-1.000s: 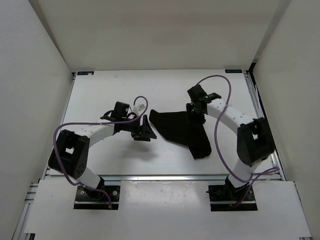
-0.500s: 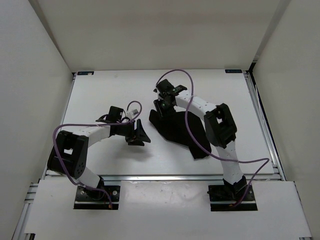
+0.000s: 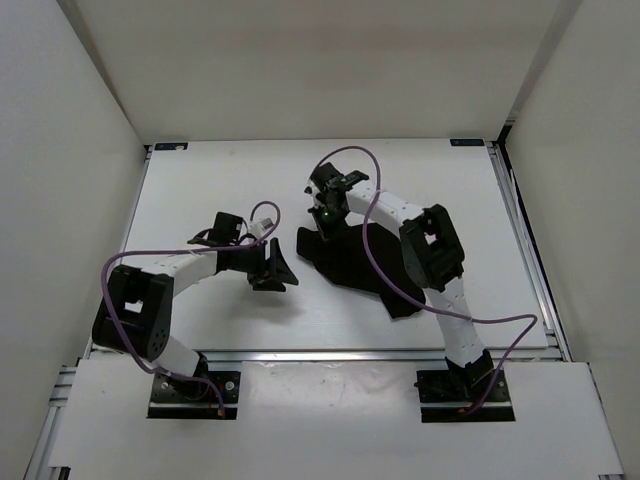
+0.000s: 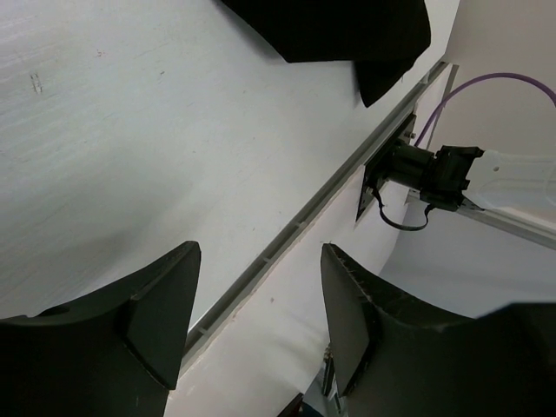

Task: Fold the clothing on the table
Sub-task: Flatten the skirt out

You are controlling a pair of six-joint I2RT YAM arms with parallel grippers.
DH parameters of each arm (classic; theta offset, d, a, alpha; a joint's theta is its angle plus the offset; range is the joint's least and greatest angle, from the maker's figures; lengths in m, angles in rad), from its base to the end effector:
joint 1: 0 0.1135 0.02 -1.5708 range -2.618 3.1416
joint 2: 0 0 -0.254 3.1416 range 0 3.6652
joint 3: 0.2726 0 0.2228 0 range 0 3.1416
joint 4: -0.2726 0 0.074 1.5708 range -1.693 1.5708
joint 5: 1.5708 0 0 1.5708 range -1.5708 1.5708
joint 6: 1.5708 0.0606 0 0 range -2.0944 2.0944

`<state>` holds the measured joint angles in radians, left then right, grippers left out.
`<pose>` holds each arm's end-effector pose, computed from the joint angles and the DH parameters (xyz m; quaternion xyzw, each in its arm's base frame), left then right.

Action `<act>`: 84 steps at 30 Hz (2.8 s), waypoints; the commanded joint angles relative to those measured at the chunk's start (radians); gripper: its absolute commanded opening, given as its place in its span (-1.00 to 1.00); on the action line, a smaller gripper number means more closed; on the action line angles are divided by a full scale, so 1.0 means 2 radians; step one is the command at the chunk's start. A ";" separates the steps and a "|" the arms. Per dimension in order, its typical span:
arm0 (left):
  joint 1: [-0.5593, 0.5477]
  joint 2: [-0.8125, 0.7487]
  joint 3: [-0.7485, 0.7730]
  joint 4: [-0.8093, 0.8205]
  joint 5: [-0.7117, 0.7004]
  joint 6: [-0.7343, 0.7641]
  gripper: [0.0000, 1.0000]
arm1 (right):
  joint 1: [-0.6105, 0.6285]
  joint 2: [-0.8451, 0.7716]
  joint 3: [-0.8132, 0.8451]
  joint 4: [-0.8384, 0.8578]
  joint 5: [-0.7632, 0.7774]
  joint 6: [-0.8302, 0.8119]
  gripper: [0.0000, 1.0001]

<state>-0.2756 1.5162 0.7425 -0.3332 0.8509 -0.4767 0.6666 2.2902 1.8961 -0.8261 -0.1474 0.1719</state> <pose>0.2306 -0.1126 0.1582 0.0054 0.8915 -0.4505 0.0472 0.3517 0.2880 0.1518 -0.2529 0.9490 0.1370 0.1294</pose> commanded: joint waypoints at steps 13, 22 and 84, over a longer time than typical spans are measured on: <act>0.019 -0.043 -0.026 -0.005 -0.010 0.012 0.37 | 0.029 -0.380 -0.135 0.013 -0.077 0.016 -0.92; 0.034 -0.032 0.031 0.086 -0.111 -0.063 0.44 | -0.100 -0.325 -0.176 0.004 0.012 0.020 -0.13; 0.016 0.006 0.249 0.190 0.025 -0.175 -1.00 | -0.198 -0.442 -0.200 0.124 -0.050 0.018 -1.00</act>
<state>-0.2504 1.5822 1.3552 -0.0113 0.7815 -0.7300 0.2218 1.4300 1.5665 -0.5003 -0.2691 0.2245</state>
